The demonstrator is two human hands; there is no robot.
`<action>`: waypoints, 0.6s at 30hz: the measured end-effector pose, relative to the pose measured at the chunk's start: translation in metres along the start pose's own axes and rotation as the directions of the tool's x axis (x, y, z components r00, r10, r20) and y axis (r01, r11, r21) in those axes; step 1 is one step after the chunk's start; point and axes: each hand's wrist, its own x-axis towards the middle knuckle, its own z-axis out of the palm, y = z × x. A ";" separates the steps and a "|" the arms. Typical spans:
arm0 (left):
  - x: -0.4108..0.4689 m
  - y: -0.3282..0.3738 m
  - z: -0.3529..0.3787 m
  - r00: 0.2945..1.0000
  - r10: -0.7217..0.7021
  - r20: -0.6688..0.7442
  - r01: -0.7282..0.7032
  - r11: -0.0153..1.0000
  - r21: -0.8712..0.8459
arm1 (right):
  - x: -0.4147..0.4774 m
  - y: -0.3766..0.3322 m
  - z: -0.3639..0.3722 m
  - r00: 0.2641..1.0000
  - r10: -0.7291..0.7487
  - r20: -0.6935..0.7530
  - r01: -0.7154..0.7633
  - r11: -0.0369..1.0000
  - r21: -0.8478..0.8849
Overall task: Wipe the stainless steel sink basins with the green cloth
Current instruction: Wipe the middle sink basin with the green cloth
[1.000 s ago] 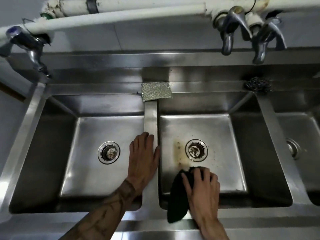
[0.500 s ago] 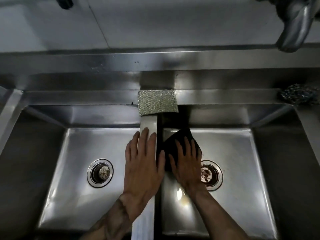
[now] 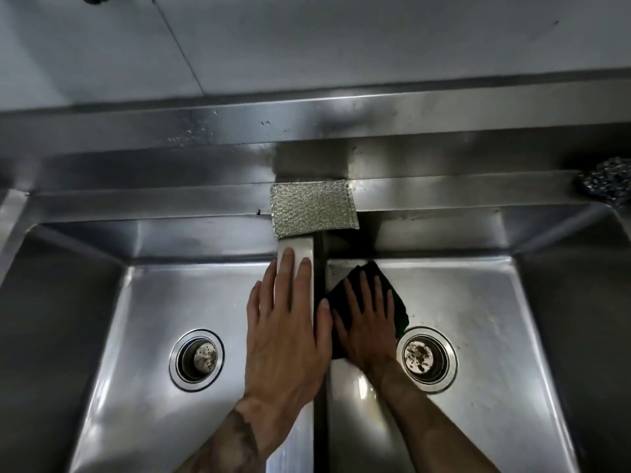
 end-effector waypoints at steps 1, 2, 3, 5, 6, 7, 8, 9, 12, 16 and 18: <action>0.000 0.000 0.000 1.000 -0.002 0.000 0.002 1.000 0.005 | 0.010 0.014 -0.002 0.999 0.036 -0.011 -0.036 0.999 -0.023; 0.000 0.000 -0.001 1.000 -0.010 0.000 0.010 1.000 0.006 | 0.020 0.026 -0.006 0.995 0.099 -0.014 -0.099 0.994 -0.036; 0.000 0.001 -0.001 1.000 -0.018 0.000 0.018 1.000 0.000 | 0.028 0.034 -0.009 0.985 0.169 -0.013 -0.170 0.985 -0.035; 0.001 0.003 -0.002 1.000 -0.019 -0.001 0.019 1.000 -0.013 | 0.033 0.031 -0.010 0.966 0.257 -0.028 -0.258 0.966 -0.009; 0.001 0.003 -0.003 1.000 -0.017 0.001 0.017 1.000 -0.016 | 0.030 0.020 -0.008 0.962 0.269 -0.040 -0.268 0.963 0.015; 0.001 0.002 -0.003 1.000 -0.017 0.004 0.017 1.000 -0.017 | 0.023 0.004 -0.006 0.965 0.260 -0.044 -0.258 0.965 0.038; 0.002 0.002 -0.003 1.000 -0.017 0.007 0.017 1.000 -0.021 | 0.013 -0.011 -0.002 0.973 0.229 -0.039 -0.227 0.973 0.044; 0.002 0.003 -0.004 1.000 -0.020 0.012 0.020 0.999 -0.028 | 0.003 -0.023 0.003 0.982 0.185 -0.032 -0.183 0.982 0.039; 0.003 0.003 -0.006 1.000 -0.022 0.020 0.023 0.999 -0.030 | -0.001 -0.020 0.004 0.997 0.080 -0.015 -0.079 0.995 0.054; 0.003 0.002 -0.006 1.000 -0.001 -0.001 0.001 1.000 -0.022 | 0.029 0.042 -0.014 0.966 0.255 -0.040 -0.255 0.967 -0.005; 0.002 0.003 -0.004 1.000 0.001 -0.016 -0.001 1.000 -0.012 | 0.032 0.057 -0.019 0.941 0.338 -0.020 -0.338 0.941 0.004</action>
